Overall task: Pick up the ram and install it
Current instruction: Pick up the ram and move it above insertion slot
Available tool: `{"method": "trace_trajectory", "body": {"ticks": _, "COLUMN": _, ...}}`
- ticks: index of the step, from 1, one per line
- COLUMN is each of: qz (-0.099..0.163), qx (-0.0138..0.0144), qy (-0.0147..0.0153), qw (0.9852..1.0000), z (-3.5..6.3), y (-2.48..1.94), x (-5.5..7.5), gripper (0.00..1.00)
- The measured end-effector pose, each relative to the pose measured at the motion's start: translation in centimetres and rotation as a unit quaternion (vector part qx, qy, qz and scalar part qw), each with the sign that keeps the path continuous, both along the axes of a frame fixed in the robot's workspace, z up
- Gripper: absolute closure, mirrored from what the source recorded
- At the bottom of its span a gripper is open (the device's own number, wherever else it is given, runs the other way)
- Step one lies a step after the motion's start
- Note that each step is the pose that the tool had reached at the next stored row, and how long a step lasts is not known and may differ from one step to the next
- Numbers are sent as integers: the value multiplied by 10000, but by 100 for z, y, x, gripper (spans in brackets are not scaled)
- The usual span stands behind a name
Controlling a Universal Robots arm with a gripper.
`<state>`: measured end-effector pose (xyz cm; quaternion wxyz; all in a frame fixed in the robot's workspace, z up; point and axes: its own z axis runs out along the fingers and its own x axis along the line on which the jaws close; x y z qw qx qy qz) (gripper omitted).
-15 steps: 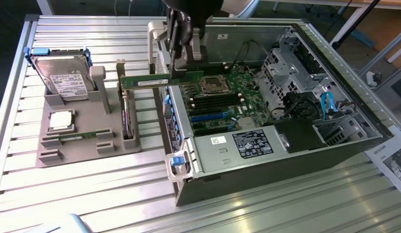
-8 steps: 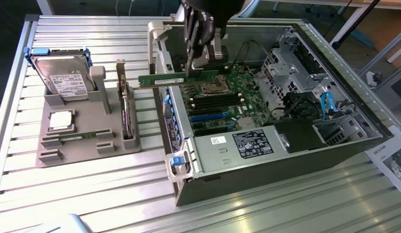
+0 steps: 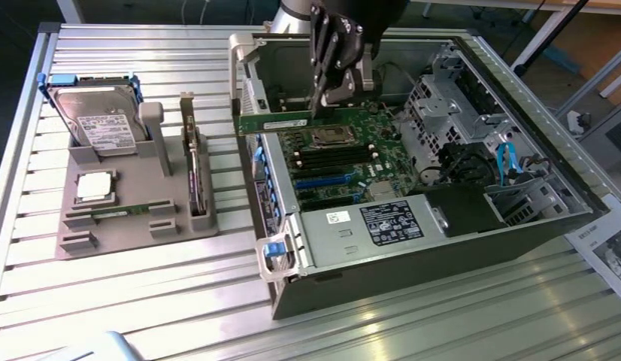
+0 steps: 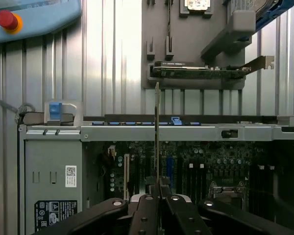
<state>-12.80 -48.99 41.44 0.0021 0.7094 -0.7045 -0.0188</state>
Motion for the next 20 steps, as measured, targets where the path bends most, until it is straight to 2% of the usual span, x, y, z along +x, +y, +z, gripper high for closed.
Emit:
{"method": "trace_trajectory", "body": {"ticks": 7, "qz": 0, "qx": 0, "qy": 0, "qw": 10000, "z": 0, "y": 0, "x": 261, "gripper": 88}}
{"method": "trace_trajectory", "body": {"ticks": 20, "qz": 0, "qx": 0, "qy": 0, "qw": 10000, "z": 0, "y": -1, "x": 656, "gripper": 88}}
